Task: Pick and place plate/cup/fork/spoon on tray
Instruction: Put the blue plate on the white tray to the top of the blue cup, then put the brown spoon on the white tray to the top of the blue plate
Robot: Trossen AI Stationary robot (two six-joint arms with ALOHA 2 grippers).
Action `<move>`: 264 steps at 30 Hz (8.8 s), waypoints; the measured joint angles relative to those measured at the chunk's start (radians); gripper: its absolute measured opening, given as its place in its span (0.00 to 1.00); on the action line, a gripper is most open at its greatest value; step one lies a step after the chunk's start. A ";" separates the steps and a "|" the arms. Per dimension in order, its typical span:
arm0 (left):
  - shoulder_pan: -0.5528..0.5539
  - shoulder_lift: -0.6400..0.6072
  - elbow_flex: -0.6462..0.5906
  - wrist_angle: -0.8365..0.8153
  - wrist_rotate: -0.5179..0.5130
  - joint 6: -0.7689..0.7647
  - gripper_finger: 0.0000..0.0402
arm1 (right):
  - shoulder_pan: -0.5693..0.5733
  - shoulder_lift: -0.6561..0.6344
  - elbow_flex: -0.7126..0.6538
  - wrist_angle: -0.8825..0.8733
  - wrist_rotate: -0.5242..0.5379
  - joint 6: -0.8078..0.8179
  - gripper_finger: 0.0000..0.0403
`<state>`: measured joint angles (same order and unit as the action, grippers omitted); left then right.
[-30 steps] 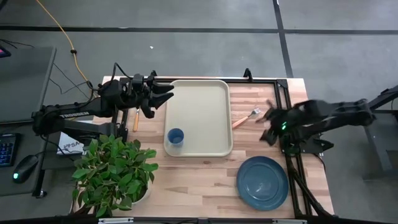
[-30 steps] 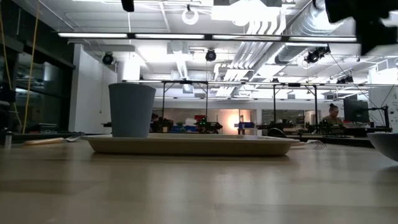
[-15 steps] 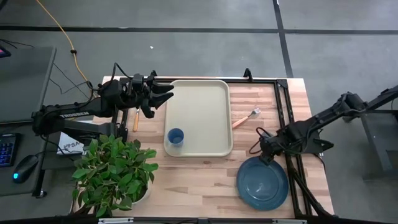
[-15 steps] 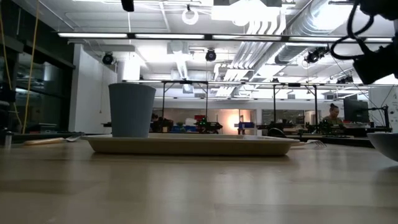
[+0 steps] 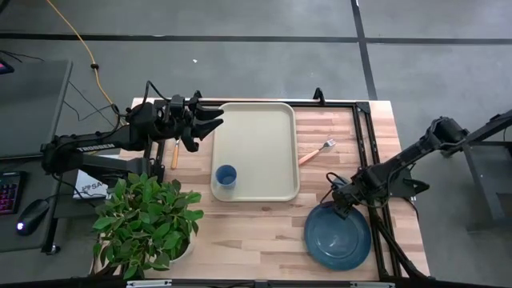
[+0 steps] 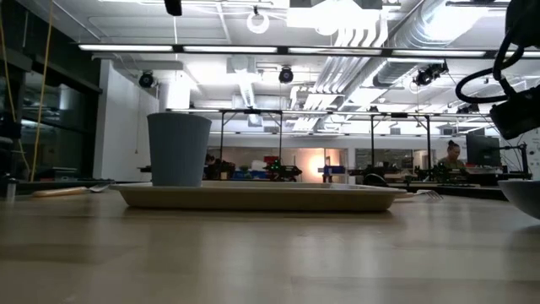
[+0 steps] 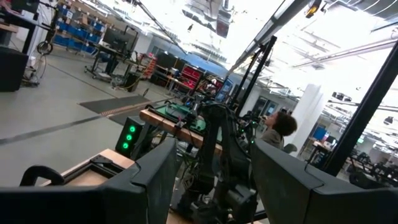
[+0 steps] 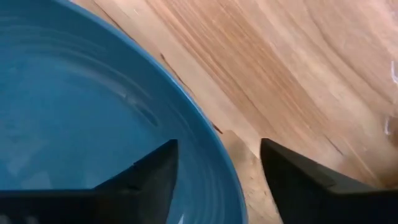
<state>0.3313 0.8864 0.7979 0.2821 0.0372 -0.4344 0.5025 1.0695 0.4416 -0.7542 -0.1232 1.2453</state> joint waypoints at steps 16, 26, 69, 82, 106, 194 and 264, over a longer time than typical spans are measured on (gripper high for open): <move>0.000 0.000 0.000 0.000 0.000 0.000 0.47 | 0.009 -0.107 0.000 0.125 -0.296 -0.190 0.01; 0.000 0.000 0.000 0.007 0.000 0.000 0.47 | -0.033 -0.259 0.002 0.591 -0.203 0.032 0.00; 0.000 -0.001 0.000 0.283 0.004 -0.008 0.47 | -1.028 0.729 0.657 0.350 -0.070 -0.381 0.00; 0.000 0.000 0.000 0.284 0.004 -0.008 0.47 | -1.005 0.746 0.657 0.347 -0.113 -0.302 0.00; 0.000 0.000 0.000 0.284 0.004 -0.008 0.47 | -0.994 0.734 0.657 0.322 -0.042 -0.374 0.36; 0.330 0.213 -0.334 -1.104 -0.319 -0.596 0.47 | -0.763 -0.578 -0.056 1.087 0.079 -0.565 0.40; -0.125 0.592 0.345 -0.254 0.036 -0.341 0.00 | -0.752 -0.001 0.023 1.671 -0.065 -0.314 0.40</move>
<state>0.2066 1.4785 1.1424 0.0276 0.0731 -0.7754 -0.2499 1.0686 0.4646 0.9166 -0.1879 0.9310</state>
